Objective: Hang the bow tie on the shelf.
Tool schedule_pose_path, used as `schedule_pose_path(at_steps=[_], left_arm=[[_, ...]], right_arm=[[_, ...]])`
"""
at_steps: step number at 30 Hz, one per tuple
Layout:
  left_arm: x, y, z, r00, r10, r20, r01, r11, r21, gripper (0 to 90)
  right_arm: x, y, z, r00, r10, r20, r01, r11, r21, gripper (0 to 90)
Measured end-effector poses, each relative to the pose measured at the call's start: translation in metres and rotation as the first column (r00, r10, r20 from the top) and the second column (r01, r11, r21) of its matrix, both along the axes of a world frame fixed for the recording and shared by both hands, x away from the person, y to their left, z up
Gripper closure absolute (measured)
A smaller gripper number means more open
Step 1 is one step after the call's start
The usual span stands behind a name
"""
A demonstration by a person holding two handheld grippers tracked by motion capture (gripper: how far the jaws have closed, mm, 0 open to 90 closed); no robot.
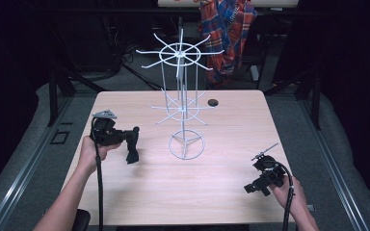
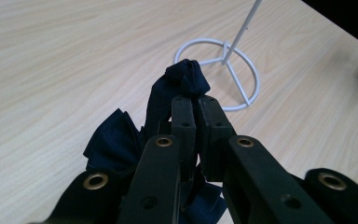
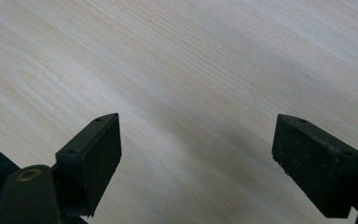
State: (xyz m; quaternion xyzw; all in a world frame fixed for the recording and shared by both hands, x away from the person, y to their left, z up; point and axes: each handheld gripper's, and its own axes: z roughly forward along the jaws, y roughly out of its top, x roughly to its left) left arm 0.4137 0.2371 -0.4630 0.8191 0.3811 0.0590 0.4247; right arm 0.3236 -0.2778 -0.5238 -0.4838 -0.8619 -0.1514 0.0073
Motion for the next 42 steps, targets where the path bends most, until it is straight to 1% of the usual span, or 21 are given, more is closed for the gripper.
schedule_pose_path(at_steps=[2,4,5,6,8,9,11,14,15,16,17,18,20,27,29,31,34,35,37,39,42], left_arm=[[0.003,0.001,0.005,0.9999,0.005,0.013,-0.005,0.9998,-0.022,86.3],[0.003,0.001,0.006,0.9999,0.002,0.011,-0.001,0.9997,-0.026,86.3],[0.005,0.001,0.008,0.9998,0.001,0.017,-0.001,0.9995,-0.032,86.3],[0.006,0.0,0.009,0.9998,-0.003,0.019,0.003,0.9992,-0.04,86.3],[0.007,0.001,0.012,0.9998,-0.002,0.021,0.003,0.9993,-0.037,86.4],[0.007,0.001,0.012,0.9996,0.005,0.027,-0.003,0.9989,-0.046,86.4],[0.008,0.002,0.015,0.9993,0.011,0.035,-0.009,0.9982,-0.059,86.4],[0.009,0.002,0.02,0.999,0.009,0.043,-0.006,0.9978,-0.066,86.4],[0.01,0.002,0.021,0.9988,0.007,0.049,-0.004,0.998,-0.064,86.4],[0.011,0.002,0.022,0.9986,0.008,0.052,-0.004,0.9978,-0.066,86.4],[0.012,0.002,0.024,0.9986,0.007,0.053,-0.003,0.9977,-0.068,86.4],[0.013,0.001,0.025,0.9983,0.009,0.058,-0.005,0.9976,-0.069,86.4],[0.015,0.001,0.028,0.998,0.005,0.063,-0.001,0.9982,-0.06,86.4],[0.021,-0.002,0.038,0.9971,0.002,0.077,0.003,0.9976,-0.069,86.5],[0.023,-0.004,0.042,0.9963,-0.002,0.085,0.008,0.9975,-0.071,86.5],[0.025,-0.004,0.046,0.9958,-0.011,0.091,0.017,0.9978,-0.065,86.5],[0.028,-0.006,0.05,0.9951,-0.015,0.098,0.021,0.9976,-0.067,86.5],[0.028,-0.006,0.052,0.9952,-0.017,0.096,0.023,0.9974,-0.068,86.5],[0.03,-0.007,0.054,0.9949,-0.02,0.098,0.027,0.997,-0.073,86.5],[0.031,-0.008,0.056,0.9948,-0.028,0.098,0.036,0.9965,-0.075,86.5],[0.033,-0.009,0.059,0.9941,-0.035,0.103,0.043,0.9964,-0.073,86.5]], right_arm=[[0.0,0.001,0.001,1.0,-0.005,0.001,0.005,1.0,-0.003,15.4],[-0.001,0.001,0.0,1.0,-0.005,-0.005,0.005,0.9999,0.016,15.4],[-0.001,0.001,0.0,1.0,-0.002,-0.001,0.002,1.0,-0.001,15.3],[-0.001,0.001,0.001,0.9998,-0.007,-0.016,0.008,0.9999,0.007,15.4],[-0.002,0.0,0.0,0.9998,-0.009,-0.017,0.009,0.9999,0.01,15.4],[-0.002,-0.001,0.0,1.0,0.0,-0.005,0.0,1.0,-0.008,15.4],[-0.003,0.0,0.0,0.9997,-0.021,-0.014,0.022,0.9996,0.016,15.4],[-0.003,0.0,0.0,0.9997,-0.021,-0.015,0.021,0.9997,0.013,15.4],[-0.004,0.001,-0.001,0.9992,-0.039,0.001,0.039,0.9991,0.018,15.4],[-0.003,0.0,0.001,0.9998,-0.016,-0.011,0.016,0.9999,0.001,15.4],[-0.003,0.001,0.001,0.9998,-0.01,-0.014,0.011,0.9999,0.01,15.3],[-0.003,0.001,0.002,0.9998,-0.013,-0.017,0.013,0.9999,-0.009,15.4],[-0.002,0.001,0.001,0.9998,0.001,-0.018,-0.001,0.9999,-0.014,15.4],[-0.004,0.003,-0.001,0.9994,-0.035,-0.003,0.035,0.9993,0.011,15.4],[-0.003,0.002,0.0,0.9997,-0.019,-0.016,0.019,0.9998,0.002,15.4],[-0.005,0.003,-0.001,0.9993,-0.036,-0.002,0.036,0.9993,0.011,15.4],[-0.004,0.002,0.0,0.9997,-0.025,-0.008,0.025,0.9997,0.005,15.4],[-0.002,0.001,0.001,0.9998,0.0,-0.019,-0.001,0.9999,-0.012,15.4],[-0.002,0.002,0.001,0.9997,0.0,-0.024,0.0,0.9999,-0.014,15.3],[-0.003,0.003,0.0,0.9998,-0.01,-0.017,0.01,0.9999,0.011,15.4],[-0.002,0.001,0.001,0.9997,-0.001,-0.023,0.001,0.9999,-0.014,15.4]])
